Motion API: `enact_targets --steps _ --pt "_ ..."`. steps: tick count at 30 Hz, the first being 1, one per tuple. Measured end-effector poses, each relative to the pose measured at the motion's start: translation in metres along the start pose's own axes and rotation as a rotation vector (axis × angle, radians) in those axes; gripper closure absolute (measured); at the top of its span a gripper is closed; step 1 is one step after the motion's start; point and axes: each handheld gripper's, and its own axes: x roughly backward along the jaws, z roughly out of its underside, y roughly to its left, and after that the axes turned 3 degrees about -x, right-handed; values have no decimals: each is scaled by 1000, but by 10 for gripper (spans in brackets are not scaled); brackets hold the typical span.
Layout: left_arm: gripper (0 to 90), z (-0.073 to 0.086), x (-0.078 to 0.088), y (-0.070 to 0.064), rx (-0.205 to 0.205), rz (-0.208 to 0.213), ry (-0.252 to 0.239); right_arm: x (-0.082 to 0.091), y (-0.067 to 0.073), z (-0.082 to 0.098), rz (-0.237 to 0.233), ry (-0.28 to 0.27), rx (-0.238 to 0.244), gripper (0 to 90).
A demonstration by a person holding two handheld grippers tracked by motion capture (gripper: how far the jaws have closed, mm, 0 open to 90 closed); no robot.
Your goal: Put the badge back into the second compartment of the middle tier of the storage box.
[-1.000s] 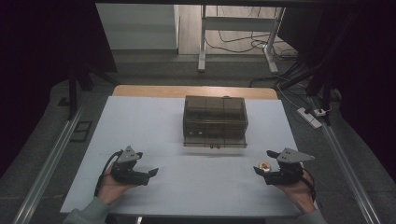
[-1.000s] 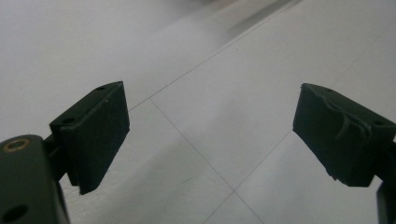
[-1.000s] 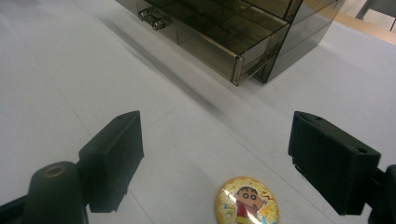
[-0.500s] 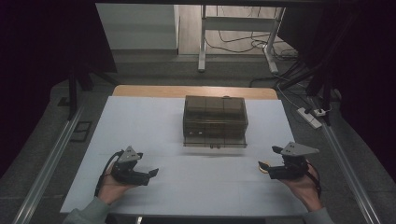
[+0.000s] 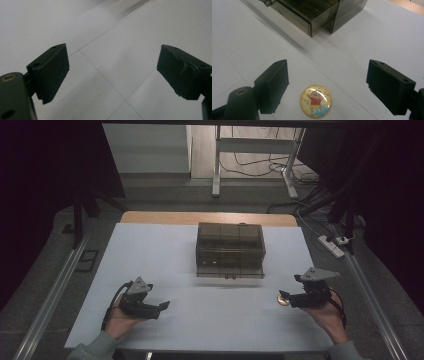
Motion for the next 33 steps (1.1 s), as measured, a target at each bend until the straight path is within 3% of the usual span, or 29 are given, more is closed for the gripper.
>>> enact_targets --steps 14,25,33 --pt "111 1 -1 0 -7 -4 12 -16 -15 -4 0 150 -43 178" --pt "111 1 0 0 -9 -5 16 -29 -9 0 -31 269 -8 182" --pt "111 1 0 0 -10 -5 19 -38 -6 2 -51 305 9 185"
